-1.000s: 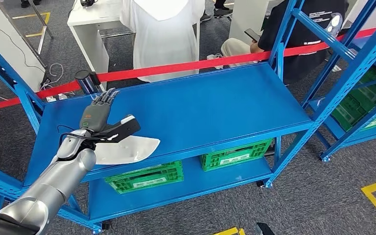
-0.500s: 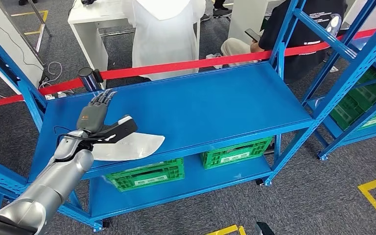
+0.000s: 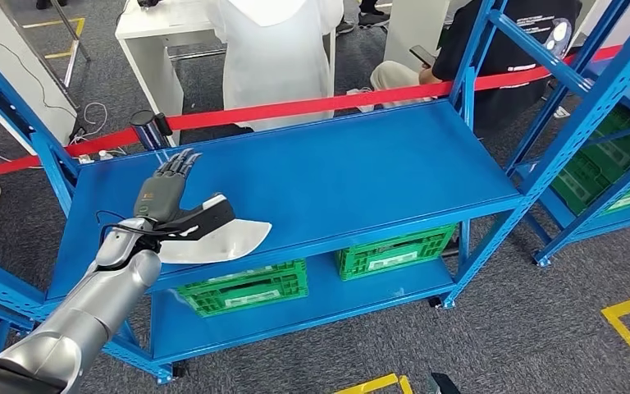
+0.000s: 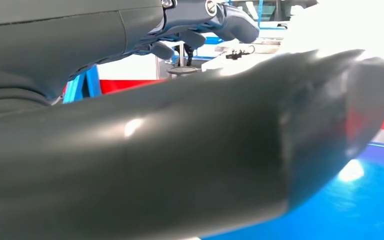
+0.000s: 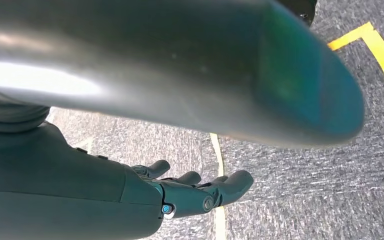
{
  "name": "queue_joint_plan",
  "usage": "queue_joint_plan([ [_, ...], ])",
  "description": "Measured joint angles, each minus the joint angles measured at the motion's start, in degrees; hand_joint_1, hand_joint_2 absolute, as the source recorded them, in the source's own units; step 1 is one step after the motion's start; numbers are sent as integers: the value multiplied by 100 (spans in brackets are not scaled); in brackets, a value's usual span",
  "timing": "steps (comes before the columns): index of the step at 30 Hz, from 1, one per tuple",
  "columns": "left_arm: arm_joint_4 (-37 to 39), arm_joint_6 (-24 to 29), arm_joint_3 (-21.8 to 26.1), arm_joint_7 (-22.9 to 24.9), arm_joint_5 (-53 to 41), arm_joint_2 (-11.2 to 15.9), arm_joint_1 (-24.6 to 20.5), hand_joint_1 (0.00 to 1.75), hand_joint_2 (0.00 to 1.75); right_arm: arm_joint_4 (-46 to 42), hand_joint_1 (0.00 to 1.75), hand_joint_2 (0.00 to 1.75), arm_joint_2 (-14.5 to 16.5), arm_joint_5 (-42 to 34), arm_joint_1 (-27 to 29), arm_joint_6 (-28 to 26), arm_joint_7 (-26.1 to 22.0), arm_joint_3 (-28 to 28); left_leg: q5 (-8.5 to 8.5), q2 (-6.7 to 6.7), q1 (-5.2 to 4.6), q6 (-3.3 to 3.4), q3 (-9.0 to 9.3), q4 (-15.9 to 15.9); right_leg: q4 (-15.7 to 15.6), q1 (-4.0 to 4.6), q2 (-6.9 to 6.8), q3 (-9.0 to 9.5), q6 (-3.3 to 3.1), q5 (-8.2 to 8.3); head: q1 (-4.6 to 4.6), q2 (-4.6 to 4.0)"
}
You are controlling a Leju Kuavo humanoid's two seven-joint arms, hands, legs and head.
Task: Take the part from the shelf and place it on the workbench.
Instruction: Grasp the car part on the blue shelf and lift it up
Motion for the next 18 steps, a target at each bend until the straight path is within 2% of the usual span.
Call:
queue_joint_plan([
  [2,1,-4,0,2,2,0,-6,0,0,0,0,0,2,-15,0,0,-2,-1,-242,-2,16,-68,-149,346,-25,-23,-4,-4,-59,34,-20,0],
  [4,5,-17,-1,3,2,-3,1,0,0,0,0,0,2,-25,1,0,-2,-4,-638,-2,40,-118,-463,1107,-25,-26,-5,-20,-80,46,-33,0],
  [5,10,-25,-2,3,2,-5,14,0,0,0,0,0,2,-27,2,0,-2,-6,-765,-1,52,-132,-604,1445,-25,-26,-4,-27,-83,50,-33,0],
  [6,15,-32,-2,4,2,-8,27,0,0,0,0,0,2,-27,4,1,-2,-7,-789,-1,60,-136,-665,1610,-24,-26,-2,-32,-83,54,-33,0],
  [7,19,-36,-2,4,4,-9,35,0,0,0,0,0,2,-28,5,1,-2,-8,-697,-1,65,-130,-607,1527,-22,-27,2,-34,-80,59,-34,0],
  [9,24,-39,-2,-1,8,-10,26,0,0,0,0,0,2,-28,7,3,-4,-11,-336,-2,69,-94,-209,777,-19,-28,11,-29,-65,67,-34,0],
  [11,23,-39,-2,-10,13,-14,2,0,0,0,0,0,1,-27,3,4,-6,-15,-133,-7,43,-45,140,98,-20,-21,15,-44,-16,84,-31,0],
  [12,24,-39,-2,-14,16,-17,-5,0,0,0,0,0,0,-26,3,4,-7,-18,-116,-11,28,-19,196,-35,-24,-18,14,-56,19,97,-30,0],
  [15,26,-39,-2,-19,25,-23,-10,0,0,0,0,0,-3,-22,5,4,-7,-24,-61,-17,11,88,182,-95,-46,-30,10,-75,137,126,-29,0],
  [16,26,-39,-3,-19,28,-27,-14,0,0,0,0,0,-3,-20,5,6,-7,-24,-30,-12,20,132,182,-125,24,-32,7,-109,166,65,-23,0],
  [18,27,-39,-4,-19,38,-36,-20,0,0,0,0,0,-5,-11,3,8,-7,-24,24,1,38,200,169,-168,509,-35,1,-326,204,-252,-3,0],
])
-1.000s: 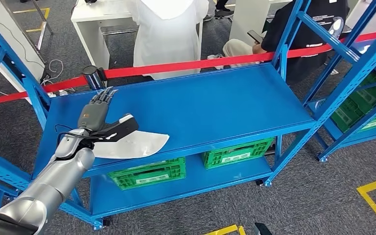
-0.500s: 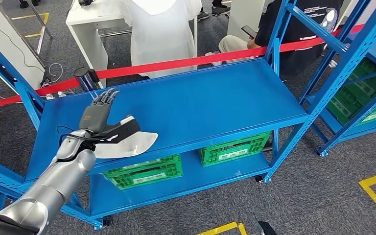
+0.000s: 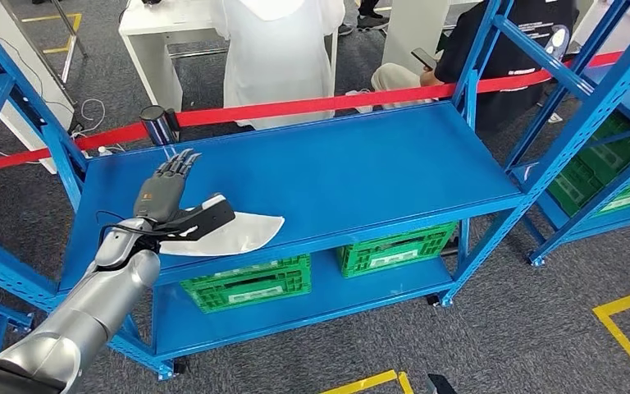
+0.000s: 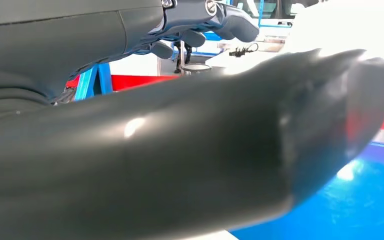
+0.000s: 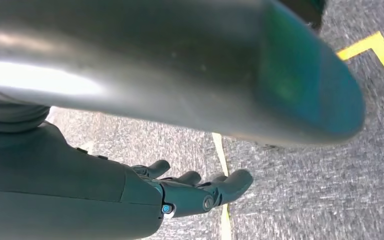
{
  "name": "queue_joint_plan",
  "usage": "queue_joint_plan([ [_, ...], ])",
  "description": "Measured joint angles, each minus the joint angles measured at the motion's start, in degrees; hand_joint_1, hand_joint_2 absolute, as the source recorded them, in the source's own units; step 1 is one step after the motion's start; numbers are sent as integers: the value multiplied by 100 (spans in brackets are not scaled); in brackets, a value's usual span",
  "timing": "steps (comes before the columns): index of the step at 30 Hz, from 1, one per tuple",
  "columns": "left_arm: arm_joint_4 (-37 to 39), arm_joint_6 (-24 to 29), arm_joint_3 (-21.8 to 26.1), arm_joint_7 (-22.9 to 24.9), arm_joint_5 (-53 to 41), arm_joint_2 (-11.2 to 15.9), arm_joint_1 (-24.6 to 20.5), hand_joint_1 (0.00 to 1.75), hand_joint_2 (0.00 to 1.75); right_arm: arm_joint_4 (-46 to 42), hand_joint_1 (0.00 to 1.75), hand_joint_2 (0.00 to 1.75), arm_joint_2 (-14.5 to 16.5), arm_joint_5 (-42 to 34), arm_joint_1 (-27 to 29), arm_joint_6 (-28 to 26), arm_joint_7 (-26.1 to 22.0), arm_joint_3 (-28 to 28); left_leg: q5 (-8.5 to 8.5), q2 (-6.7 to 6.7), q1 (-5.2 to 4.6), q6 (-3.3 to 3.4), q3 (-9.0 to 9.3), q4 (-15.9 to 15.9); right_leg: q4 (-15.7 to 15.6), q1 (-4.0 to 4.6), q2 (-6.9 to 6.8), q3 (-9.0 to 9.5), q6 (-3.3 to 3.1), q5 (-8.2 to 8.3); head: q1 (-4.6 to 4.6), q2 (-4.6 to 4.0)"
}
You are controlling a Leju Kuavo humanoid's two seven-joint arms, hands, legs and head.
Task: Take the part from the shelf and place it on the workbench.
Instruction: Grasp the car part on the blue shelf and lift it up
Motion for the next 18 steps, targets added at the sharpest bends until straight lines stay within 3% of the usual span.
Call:
queue_joint_plan([
  [2,10,0,-1,0,8,-1,13,0,0,0,0,0,-3,8,3,-1,1,-1,21,7,-13,28,-41,8,731,5,0,-322,23,-349,14,0],
  [3,18,0,-1,0,10,-1,24,0,0,0,0,0,-5,11,7,-3,2,-1,27,9,-19,31,-62,19,943,7,0,-406,26,-403,14,0],
  [4,23,0,-1,0,12,-1,33,0,0,0,0,0,-7,13,10,-3,2,-2,32,10,-23,31,-81,34,965,10,0,-396,23,-364,15,0],
  [6,26,0,-1,-1,19,-2,40,0,0,0,0,0,-8,16,8,-4,1,-2,33,9,-23,20,-112,80,360,12,-4,-39,-5,-49,15,0],
  [8,24,0,-1,-2,29,-2,34,0,0,0,0,0,-13,19,-3,-2,0,-2,28,5,-38,-19,-148,132,-309,27,-9,324,-55,153,12,0],
  [9,24,0,-1,-4,33,-2,31,0,0,0,0,0,-15,20,-4,-1,1,-2,31,3,-46,-49,-164,147,-462,38,-8,394,-81,178,10,0],
  [13,26,2,-1,-15,40,2,25,0,0,-1,0,0,-15,28,-2,1,2,-2,30,-4,-46,-185,-207,167,-538,37,-4,374,-212,244,5,0],
  [15,27,2,-1,-16,42,13,21,0,0,-1,0,0,-15,31,-3,5,2,-2,-243,-7,-28,-252,-372,551,-569,11,-13,359,-273,289,-13,0],
  [17,34,2,-1,-17,43,19,34,0,0,-2,0,0,-16,32,-1,8,2,-2,-652,-7,2,-310,-675,1304,-570,9,-16,327,-294,312,-26,0],
  [18,40,2,-1,-17,44,21,48,0,0,-2,0,0,-16,32,0,8,2,-2,-777,-7,14,-327,-794,1620,-569,9,-16,312,-295,321,-26,0],
])
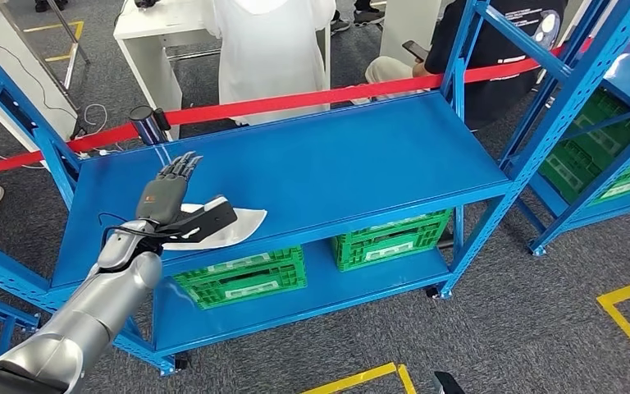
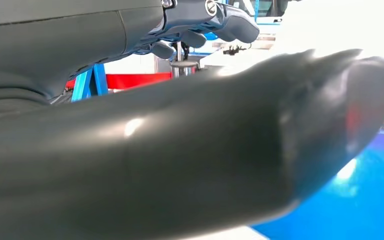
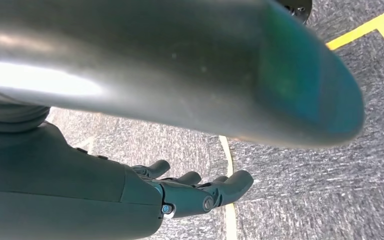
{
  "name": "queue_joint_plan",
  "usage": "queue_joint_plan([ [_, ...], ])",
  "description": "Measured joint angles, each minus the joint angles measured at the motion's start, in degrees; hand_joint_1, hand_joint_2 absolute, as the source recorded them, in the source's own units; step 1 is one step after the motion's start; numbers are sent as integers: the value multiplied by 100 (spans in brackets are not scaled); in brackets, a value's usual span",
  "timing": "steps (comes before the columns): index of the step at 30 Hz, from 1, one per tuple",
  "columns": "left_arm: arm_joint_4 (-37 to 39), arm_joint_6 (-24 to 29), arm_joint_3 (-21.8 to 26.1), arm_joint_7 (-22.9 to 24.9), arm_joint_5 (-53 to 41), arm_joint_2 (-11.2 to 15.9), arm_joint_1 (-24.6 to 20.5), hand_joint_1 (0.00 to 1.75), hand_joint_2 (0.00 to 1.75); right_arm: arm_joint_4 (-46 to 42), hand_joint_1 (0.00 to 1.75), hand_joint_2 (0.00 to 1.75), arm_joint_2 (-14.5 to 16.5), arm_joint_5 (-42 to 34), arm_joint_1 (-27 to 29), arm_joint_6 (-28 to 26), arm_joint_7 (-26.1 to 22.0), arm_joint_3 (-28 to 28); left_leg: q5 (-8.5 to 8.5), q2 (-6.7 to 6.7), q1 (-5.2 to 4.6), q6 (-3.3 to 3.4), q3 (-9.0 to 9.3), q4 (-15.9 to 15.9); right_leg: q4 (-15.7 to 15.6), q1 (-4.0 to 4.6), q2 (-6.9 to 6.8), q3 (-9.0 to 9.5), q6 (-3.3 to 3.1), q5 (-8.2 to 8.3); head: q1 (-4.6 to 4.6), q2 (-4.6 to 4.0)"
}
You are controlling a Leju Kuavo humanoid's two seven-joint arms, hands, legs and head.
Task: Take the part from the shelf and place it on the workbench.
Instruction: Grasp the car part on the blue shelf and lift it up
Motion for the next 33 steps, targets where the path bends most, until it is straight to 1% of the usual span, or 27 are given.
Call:
queue_joint_plan([
  [1,4,0,-1,-1,-1,0,13,0,0,1,0,0,0,1,1,0,0,0,-10,0,10,-6,-23,114,1,0,1,-12,4,9,1,0],
  [2,6,0,-1,-2,-5,0,21,0,0,1,0,0,1,3,2,0,0,0,76,0,16,-4,55,20,2,-1,4,-19,11,16,0,0],
  [3,6,0,-2,-3,-11,0,20,0,0,2,0,0,1,4,3,1,0,0,244,1,20,7,243,-297,2,-2,7,-21,22,24,-1,0],
  [4,5,-3,-4,-7,-23,0,11,0,0,2,0,0,2,6,3,1,-1,0,417,1,21,25,481,-737,3,-4,10,-19,35,31,0,0],
  [5,4,-14,-8,-11,-39,0,-3,0,0,2,0,0,2,7,1,2,-2,0,526,0,10,46,687,-1116,2,1,12,-24,59,42,0,0],
  [6,3,-43,-15,-17,-55,-2,-16,0,0,2,0,0,2,8,-2,2,-4,0,597,-4,-1,73,831,-1399,1,6,13,-34,87,56,2,0],
  [7,4,-95,-30,-25,-70,-3,-25,0,0,1,0,0,-1,9,-3,3,-6,0,614,-8,-7,87,891,-1539,3,16,11,-47,101,60,4,0],
  [10,13,-426,-81,-41,-82,-2,-29,0,0,1,0,0,-10,25,0,11,-8,0,649,-23,-20,116,880,-1578,-14,28,10,-64,88,90,14,0],
  [11,16,-543,-92,-46,-81,0,-30,0,0,2,0,0,-9,34,1,15,-7,0,654,-25,-28,134,873,-1577,-33,23,11,-62,98,110,15,0],
  [13,18,-688,-114,-57,-77,3,-31,0,0,2,0,0,-8,45,-2,20,-8,0,663,-24,-36,165,859,-1575,-65,15,11,-58,140,137,15,0],
  [16,19,-762,-145,-63,-75,15,-32,0,0,1,0,0,-10,51,1,12,-8,0,674,-21,-41,193,842,-1572,-99,10,14,-58,188,168,14,0],
  [19,31,-913,-174,-49,-75,32,-33,0,0,1,0,0,-9,54,1,11,-3,0,680,-21,-44,205,834,-1569,-111,8,13,-60,210,182,14,0],
  [23,71,-1192,-235,4,-74,69,-34,0,0,1,0,0,-9,71,1,14,0,0,682,-20,-45,208,831,-1568,-111,9,13,-64,219,187,14,0],
  [27,102,-1286,-259,2,-33,117,-34,0,175,1,0,0,-9,84,1,15,-5,0,684,-19,-41,206,831,-1570,-107,13,13,-70,219,187,13,0],
  [33,110,-1151,-260,-95,46,197,-30,0,175,1,0,0,-9,103,1,15,-10,0,687,-18,-38,202,830,-1571,-97,17,14,-78,218,186,13,0],
])
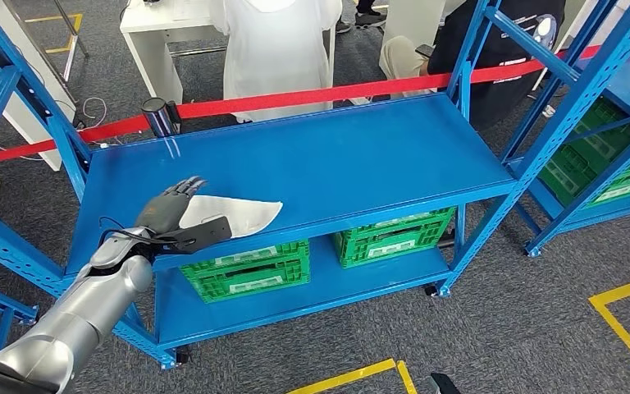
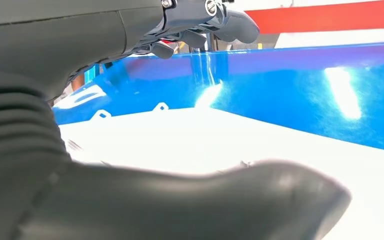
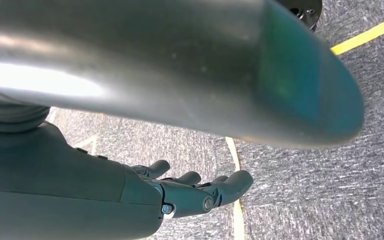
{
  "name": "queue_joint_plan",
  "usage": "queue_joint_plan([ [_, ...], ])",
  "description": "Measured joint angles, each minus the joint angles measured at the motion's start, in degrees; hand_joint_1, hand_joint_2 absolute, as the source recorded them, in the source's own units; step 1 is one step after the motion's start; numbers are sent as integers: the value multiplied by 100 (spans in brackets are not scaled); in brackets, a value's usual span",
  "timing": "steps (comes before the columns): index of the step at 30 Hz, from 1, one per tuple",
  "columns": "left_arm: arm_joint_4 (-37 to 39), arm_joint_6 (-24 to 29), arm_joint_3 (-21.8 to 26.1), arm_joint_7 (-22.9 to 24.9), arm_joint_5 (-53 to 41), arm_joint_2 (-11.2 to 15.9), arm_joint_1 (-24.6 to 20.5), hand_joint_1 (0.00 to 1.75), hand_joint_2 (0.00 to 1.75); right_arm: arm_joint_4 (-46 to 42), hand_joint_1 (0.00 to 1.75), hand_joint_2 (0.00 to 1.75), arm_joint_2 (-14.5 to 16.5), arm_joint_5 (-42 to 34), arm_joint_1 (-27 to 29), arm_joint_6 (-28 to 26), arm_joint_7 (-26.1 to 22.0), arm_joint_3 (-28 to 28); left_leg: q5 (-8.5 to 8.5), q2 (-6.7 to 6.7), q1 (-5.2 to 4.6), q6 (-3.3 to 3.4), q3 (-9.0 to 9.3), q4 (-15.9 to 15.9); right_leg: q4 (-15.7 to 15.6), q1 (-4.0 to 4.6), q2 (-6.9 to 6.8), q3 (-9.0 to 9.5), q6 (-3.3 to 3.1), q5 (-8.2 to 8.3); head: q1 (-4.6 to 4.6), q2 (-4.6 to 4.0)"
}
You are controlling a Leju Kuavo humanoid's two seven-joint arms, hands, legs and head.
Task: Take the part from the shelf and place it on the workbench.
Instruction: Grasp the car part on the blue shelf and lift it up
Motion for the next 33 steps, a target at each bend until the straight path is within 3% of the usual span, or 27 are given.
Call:
queue_joint_plan([
  [16,3,134,-18,-23,-60,84,10,0,175,-1,0,0,0,4,-1,-2,3,0,1,0,0,-2,-2,0,1,0,0,-1,0,0,2,0],
  [33,5,-200,-79,-532,-16,249,13,0,175,-1,0,0,0,35,-1,4,9,-6,1,0,0,-2,-2,0,1,0,0,-2,-1,0,1,0],
])
